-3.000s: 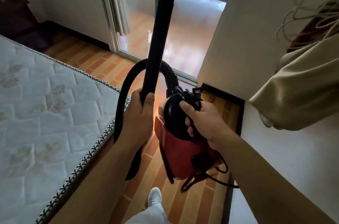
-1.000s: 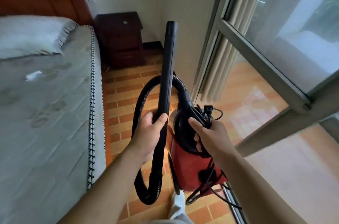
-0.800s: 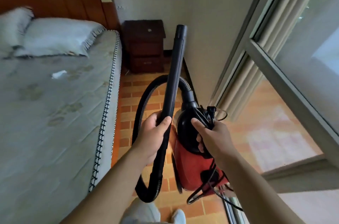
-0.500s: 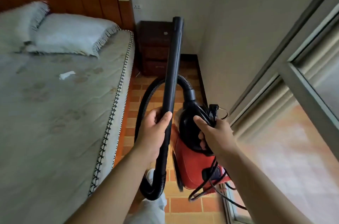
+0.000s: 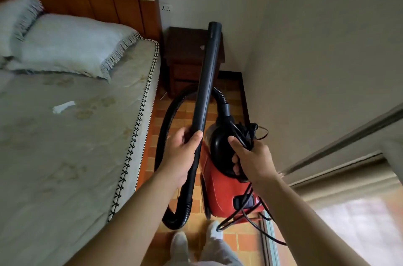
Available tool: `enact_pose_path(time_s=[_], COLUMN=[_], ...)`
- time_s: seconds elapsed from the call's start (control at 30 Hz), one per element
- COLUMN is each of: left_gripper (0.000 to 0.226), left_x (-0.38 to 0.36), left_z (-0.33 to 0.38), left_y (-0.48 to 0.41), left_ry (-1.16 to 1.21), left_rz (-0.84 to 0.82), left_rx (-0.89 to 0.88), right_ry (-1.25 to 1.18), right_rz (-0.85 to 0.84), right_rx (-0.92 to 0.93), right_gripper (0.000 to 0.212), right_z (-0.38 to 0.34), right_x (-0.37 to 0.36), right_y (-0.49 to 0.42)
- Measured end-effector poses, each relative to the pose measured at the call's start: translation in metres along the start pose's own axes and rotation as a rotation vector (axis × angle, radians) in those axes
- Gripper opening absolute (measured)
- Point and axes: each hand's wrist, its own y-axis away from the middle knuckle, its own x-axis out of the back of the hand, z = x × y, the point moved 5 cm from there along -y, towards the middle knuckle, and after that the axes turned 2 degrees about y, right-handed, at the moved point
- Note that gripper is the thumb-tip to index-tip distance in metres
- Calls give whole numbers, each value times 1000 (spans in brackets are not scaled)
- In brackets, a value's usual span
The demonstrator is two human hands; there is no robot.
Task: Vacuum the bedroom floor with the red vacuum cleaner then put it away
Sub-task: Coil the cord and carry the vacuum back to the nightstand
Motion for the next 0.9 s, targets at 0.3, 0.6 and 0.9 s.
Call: enact_pose_path(time_s=[0.3,0.6,0.9], left_gripper=[4,4,14], left_x=[-25,-31,5], left_z=[15,36,24], left_y=[-127,-251,-425], left_ry=[-69,-107,-221], left_rz=[135,190,254], left_rx=[79,139,154], right_ry=[-26,14,73], right_rz=[-67,-146,-94], right_rx=[-80,-94,-200], right_gripper=[17,17,24], right_z=[-18,-54,-60], right_x=[-19,-59,-134], right_y=[-145,-275,-426])
